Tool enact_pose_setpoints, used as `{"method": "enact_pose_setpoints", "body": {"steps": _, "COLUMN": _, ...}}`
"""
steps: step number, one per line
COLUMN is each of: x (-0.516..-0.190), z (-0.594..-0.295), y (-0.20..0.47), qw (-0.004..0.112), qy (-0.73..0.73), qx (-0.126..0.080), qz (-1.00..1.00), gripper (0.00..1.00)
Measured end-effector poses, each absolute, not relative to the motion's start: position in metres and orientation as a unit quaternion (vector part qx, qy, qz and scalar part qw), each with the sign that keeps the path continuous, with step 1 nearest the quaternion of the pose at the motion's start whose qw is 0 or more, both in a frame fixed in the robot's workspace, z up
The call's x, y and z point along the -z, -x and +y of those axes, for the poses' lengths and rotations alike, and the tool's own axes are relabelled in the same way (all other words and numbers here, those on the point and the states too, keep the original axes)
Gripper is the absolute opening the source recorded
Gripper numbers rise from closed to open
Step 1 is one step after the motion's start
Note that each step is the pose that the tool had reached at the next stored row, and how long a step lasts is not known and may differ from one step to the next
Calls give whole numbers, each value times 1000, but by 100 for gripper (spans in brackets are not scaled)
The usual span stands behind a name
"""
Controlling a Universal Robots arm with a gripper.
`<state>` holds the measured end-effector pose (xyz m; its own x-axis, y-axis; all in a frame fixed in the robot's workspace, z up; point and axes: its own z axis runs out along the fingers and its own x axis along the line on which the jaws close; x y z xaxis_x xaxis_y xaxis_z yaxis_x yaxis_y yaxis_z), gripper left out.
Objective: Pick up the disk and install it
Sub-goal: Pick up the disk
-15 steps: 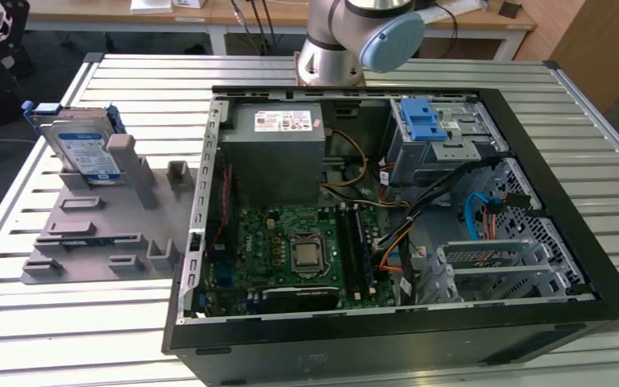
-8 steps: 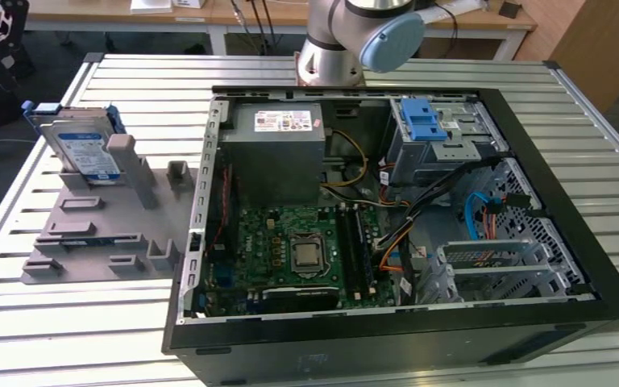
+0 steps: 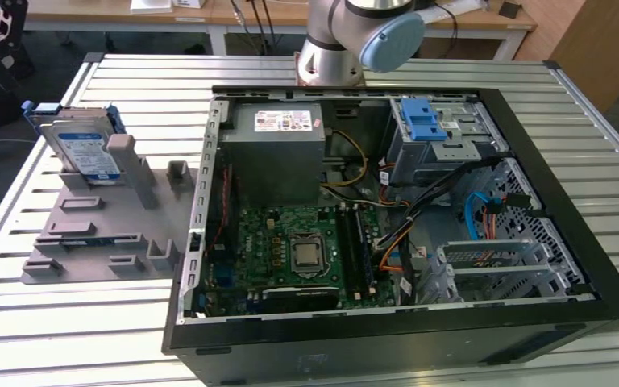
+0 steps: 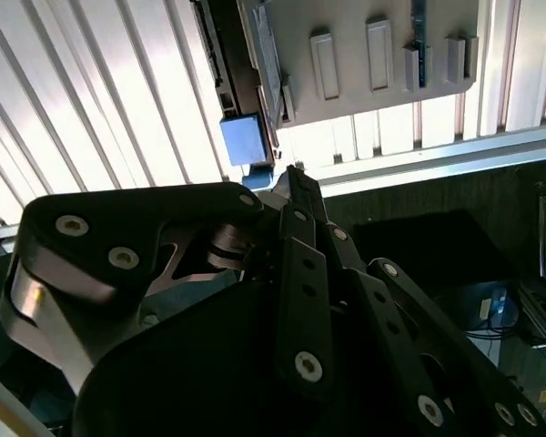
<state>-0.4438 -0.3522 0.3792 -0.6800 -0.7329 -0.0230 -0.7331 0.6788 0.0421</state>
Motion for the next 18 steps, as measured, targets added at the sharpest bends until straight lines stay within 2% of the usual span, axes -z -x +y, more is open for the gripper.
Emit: {"method": "enact_pose_setpoints", "body": {"steps": 18, "x": -379, "z": -352, "y": 444, "qw": 0, "qy": 471, "qx": -24, "qz": 882, "gripper": 11}}
